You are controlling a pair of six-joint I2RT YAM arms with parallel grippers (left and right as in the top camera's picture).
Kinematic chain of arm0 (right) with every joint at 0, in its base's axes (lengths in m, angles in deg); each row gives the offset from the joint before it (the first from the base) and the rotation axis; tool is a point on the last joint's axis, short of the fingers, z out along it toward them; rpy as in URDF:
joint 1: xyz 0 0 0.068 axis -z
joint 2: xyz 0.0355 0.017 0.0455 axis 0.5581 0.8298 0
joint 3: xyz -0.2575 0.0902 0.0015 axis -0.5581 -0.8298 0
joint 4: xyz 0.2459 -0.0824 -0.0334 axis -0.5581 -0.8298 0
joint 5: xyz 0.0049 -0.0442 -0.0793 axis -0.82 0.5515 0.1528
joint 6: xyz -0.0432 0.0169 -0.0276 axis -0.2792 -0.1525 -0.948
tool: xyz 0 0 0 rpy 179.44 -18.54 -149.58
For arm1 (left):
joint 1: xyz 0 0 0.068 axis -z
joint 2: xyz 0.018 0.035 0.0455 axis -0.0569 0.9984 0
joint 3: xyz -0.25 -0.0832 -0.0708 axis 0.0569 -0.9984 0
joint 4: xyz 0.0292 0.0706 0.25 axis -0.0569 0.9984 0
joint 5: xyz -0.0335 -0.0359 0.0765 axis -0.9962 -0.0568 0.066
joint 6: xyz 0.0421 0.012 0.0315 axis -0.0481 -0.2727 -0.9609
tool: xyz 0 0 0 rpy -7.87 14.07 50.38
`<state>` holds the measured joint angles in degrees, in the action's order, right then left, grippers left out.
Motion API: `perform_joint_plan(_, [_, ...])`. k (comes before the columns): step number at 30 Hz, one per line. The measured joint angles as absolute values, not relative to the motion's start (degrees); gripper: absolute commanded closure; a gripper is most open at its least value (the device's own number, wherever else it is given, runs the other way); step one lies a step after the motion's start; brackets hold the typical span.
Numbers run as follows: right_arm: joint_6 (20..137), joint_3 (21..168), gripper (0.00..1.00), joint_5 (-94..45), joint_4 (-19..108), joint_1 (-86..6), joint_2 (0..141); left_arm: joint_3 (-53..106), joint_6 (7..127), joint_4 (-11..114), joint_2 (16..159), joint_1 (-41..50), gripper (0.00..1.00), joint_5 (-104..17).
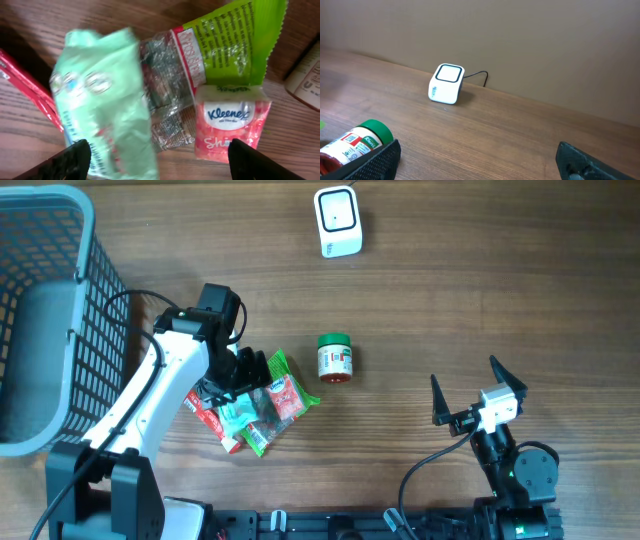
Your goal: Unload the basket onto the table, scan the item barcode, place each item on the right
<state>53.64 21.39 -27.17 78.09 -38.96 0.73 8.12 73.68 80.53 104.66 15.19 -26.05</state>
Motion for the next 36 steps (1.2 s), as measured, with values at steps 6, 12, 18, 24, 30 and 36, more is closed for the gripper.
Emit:
perform_joint_plan(6, [53.6,21.4,0.0,-27.2,78.1,-39.0,0.7,8.8,72.9,74.2,104.4,15.2,0.67,-26.1])
perform_joint_plan(12, [53.6,21.4,0.0,-27.2,78.1,-39.0,0.7,8.9,72.0,70.4,104.4,15.2,0.96,-26.1])
perform_joint_plan(18, [53.6,21.4,0.0,-27.2,78.1,-39.0,0.7,8.9,72.0,70.0,104.4,15.3,0.96,-26.1])
perform_joint_plan(24, [53.6,21.4,0.0,-27.2,78.1,-39.0,0.7,8.9,72.1,71.5,104.4,18.0,0.86,-32.0])
perform_joint_plan(30, [53.6,21.4,0.0,-27.2,78.1,-39.0,0.7,8.9,72.9,72.4,104.4,24.3,0.91,-37.7])
perform_joint_plan(36, [53.6,21.4,0.0,-27.2,78.1,-39.0,0.7,8.9,78.4,72.4,104.4,30.0,0.47,-31.7])
